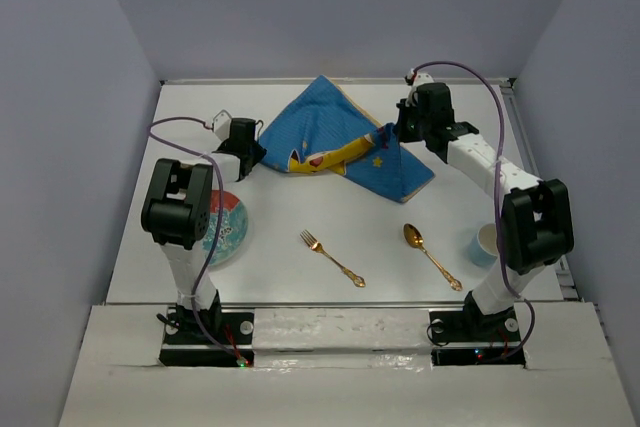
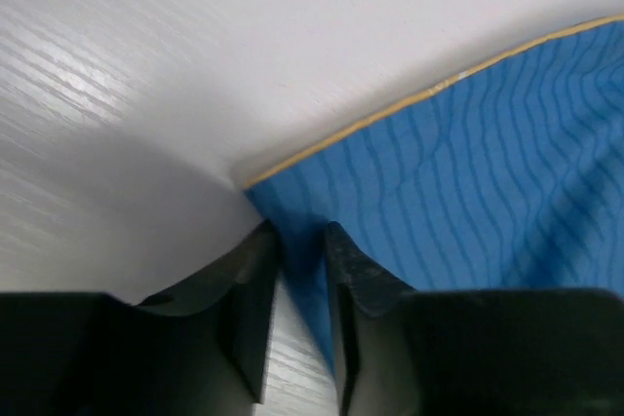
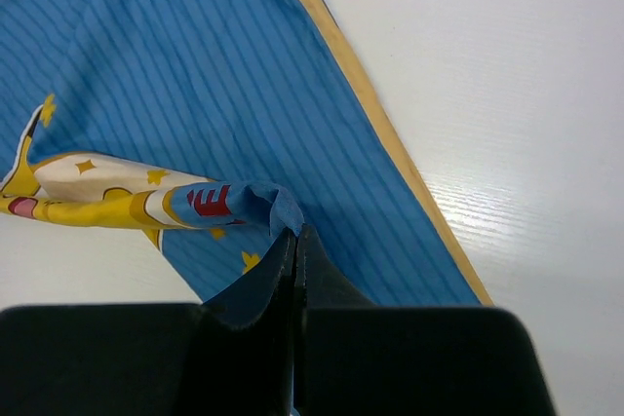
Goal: Set the dinner table for one person
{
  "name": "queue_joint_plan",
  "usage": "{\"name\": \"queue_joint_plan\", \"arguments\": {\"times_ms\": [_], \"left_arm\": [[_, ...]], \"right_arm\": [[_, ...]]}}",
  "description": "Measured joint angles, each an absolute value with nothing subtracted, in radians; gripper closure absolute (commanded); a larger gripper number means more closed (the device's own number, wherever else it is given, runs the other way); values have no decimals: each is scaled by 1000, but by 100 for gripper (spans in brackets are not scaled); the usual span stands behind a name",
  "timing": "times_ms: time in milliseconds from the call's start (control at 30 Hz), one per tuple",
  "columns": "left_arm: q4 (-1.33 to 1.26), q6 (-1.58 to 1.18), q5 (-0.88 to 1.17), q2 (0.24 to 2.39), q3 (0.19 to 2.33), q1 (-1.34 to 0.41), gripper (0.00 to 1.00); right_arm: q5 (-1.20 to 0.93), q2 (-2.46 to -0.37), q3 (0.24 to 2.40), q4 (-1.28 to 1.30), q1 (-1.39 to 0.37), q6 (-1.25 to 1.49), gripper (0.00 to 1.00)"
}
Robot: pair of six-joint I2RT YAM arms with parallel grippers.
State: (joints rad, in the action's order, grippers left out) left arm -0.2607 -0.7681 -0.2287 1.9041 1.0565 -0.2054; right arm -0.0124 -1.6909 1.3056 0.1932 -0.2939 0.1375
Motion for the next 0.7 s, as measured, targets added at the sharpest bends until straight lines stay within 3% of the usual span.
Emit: {"name": "queue_joint_plan", "arguments": {"times_ms": [33, 67, 333, 467, 600, 700], "left_arm": [[-260, -772, -230, 1906, 1056, -204, 83], [-258, -773, -231, 1910, 1057, -202, 100], [-252, -742, -217, 1898, 1069, -194, 100], [-242, -700, -209, 1736, 1060, -194, 100], [-261, -660, -204, 1546, 1116, -194, 100], [-248, -634, -189, 1532, 1260, -194, 100]], "right_arm": [[-13, -1690, 1306, 193, -294, 139, 100], [-14, -1689, 1305, 193, -293, 139, 100], [-3, -1647, 1280, 193, -265, 165, 100], [14, -1610, 1290, 196, -231, 182, 100], [25, -1641, 1427, 223, -200, 184, 100], [30, -1740, 1650, 242, -164, 180, 100]]}}
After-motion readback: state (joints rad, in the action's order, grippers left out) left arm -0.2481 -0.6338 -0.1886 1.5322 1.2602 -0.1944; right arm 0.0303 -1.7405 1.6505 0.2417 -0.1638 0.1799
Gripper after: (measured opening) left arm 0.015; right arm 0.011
